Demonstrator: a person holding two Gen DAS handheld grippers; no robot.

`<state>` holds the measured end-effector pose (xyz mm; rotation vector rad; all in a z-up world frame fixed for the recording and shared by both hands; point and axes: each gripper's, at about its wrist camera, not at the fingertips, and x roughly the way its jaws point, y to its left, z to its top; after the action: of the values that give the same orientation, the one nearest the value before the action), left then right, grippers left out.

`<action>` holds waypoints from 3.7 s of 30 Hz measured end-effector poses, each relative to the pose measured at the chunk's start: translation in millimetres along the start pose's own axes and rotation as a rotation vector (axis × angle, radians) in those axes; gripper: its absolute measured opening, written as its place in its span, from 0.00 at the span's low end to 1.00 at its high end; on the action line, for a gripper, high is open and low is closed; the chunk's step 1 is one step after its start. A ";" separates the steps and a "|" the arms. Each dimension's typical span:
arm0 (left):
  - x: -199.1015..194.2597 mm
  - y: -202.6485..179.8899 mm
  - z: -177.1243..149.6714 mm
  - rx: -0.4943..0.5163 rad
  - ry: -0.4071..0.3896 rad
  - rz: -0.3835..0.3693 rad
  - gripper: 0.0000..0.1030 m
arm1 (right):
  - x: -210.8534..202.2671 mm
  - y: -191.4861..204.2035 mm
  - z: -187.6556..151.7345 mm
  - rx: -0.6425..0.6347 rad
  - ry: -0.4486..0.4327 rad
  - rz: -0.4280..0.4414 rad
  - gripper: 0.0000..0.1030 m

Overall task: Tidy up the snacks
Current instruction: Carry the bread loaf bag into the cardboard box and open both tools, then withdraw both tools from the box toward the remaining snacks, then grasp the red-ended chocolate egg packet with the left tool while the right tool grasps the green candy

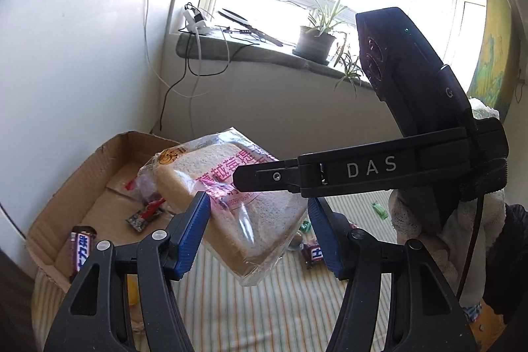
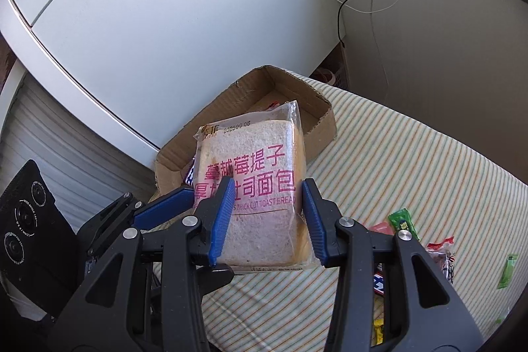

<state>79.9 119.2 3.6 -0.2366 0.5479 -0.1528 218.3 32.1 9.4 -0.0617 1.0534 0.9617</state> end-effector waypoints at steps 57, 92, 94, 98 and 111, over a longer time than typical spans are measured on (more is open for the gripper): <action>27.5 -10.3 -14.8 0.045 0.104 0.110 0.55 | -225.8 -151.4 -213.6 0.283 -0.312 -0.536 0.67; 182.4 -145.2 -43.8 0.092 0.379 -0.065 0.67 | -152.1 -227.9 -221.3 0.255 -0.106 -0.563 0.72; 187.5 -143.1 -44.6 0.086 0.388 -0.059 0.58 | -146.8 -228.4 -218.5 0.255 -0.098 -0.559 0.64; 194.0 -139.6 -46.4 0.078 0.395 -0.054 0.51 | -138.2 -233.0 -217.6 0.270 -0.083 -0.553 0.58; 196.9 -150.1 -48.9 0.164 0.370 -0.032 0.35 | -137.0 -239.9 -220.4 0.271 -0.059 -0.594 0.24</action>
<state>207.9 -74.6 -95.2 -0.0562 0.8951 -0.2740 209.7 -305.0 -96.2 -0.1137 1.0190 0.2805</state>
